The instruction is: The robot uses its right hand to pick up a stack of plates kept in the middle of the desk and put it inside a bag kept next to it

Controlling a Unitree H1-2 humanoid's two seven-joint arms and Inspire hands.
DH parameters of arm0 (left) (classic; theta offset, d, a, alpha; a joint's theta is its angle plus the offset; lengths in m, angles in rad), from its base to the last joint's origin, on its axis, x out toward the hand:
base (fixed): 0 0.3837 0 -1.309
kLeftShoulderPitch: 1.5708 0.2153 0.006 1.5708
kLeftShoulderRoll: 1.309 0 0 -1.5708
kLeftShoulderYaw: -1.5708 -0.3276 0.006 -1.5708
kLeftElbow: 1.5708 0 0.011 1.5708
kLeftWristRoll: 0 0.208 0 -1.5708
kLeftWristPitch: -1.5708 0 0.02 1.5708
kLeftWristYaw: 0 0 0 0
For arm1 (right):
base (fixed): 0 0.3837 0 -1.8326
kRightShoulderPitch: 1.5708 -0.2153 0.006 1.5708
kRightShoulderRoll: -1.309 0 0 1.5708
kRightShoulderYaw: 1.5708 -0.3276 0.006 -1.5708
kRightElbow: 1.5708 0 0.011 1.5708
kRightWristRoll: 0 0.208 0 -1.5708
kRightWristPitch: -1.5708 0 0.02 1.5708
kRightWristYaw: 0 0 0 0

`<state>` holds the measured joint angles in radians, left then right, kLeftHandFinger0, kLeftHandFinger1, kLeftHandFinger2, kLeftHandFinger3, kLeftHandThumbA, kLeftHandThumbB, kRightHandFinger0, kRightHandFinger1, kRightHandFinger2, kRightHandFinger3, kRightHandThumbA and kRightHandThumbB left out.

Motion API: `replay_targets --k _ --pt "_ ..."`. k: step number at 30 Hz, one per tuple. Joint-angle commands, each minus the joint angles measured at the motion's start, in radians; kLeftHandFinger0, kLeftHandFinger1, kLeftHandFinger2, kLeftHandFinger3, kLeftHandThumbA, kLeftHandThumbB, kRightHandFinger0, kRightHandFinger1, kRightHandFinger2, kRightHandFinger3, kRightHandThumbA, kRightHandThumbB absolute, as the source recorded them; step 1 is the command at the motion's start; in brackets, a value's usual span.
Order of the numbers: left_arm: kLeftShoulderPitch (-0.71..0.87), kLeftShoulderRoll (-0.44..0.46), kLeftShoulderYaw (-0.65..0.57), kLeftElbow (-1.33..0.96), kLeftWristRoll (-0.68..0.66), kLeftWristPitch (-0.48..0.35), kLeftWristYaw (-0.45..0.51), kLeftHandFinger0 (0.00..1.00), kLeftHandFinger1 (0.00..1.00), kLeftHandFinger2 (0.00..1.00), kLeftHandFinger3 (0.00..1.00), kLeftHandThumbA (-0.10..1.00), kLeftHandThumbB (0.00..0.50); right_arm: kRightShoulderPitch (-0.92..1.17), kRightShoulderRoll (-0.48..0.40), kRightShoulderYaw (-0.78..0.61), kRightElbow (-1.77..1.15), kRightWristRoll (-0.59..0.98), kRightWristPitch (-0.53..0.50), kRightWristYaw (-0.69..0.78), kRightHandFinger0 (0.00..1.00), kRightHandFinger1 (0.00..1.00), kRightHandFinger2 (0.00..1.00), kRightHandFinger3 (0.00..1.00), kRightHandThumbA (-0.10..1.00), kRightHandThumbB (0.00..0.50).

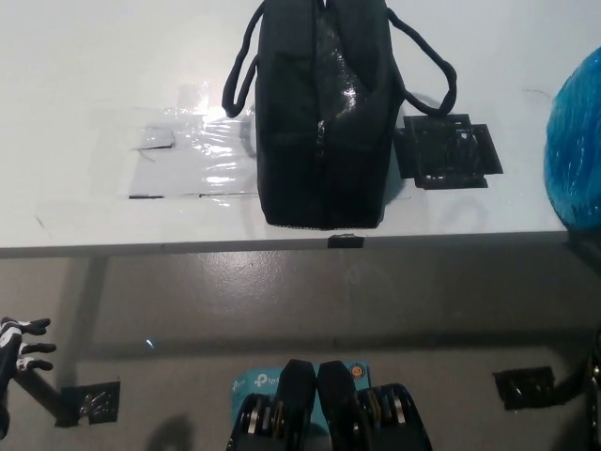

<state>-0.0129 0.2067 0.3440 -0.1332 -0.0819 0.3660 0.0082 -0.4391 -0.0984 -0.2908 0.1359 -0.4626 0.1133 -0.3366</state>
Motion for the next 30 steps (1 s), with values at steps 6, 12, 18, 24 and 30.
replay_targets --k 6,12,18,24,30 --pt "0.011 0.042 0.004 -0.069 0.02 -0.044 0.008 0.42 0.47 0.6 0.69 0.6 0.0 -0.446 0.019 -0.185 -0.293 0.864 0.357 0.115 0.0 0.0 0.42 0.75 -0.1 0.026" --pt "0.011 0.045 0.001 -0.063 0.025 -0.056 0.006 0.4 0.46 0.6 0.68 0.62 0.0 -0.506 -0.01 -0.127 -0.324 0.819 0.357 0.121 0.0 0.0 0.32 0.44 -0.1 0.107" --pt "0.011 0.044 0.003 -0.061 0.021 -0.056 0.005 0.42 0.48 0.61 0.69 0.65 0.0 -0.55 -0.044 -0.073 -0.347 0.747 0.357 0.113 0.0 0.0 0.28 0.34 -0.1 0.15" --pt "0.015 0.042 0.006 -0.07 0.027 -0.052 0.011 0.4 0.48 0.61 0.68 0.63 0.0 -0.593 -0.079 -0.005 -0.361 0.619 0.357 0.127 0.0 0.0 0.24 0.28 -0.1 0.216" --pt "0.02 0.039 0.005 -0.069 0.028 -0.057 0.013 0.38 0.45 0.6 0.68 0.62 0.0 -0.602 -0.09 0.044 -0.362 0.574 0.357 0.143 0.0 0.0 0.2 0.08 -0.1 0.229"
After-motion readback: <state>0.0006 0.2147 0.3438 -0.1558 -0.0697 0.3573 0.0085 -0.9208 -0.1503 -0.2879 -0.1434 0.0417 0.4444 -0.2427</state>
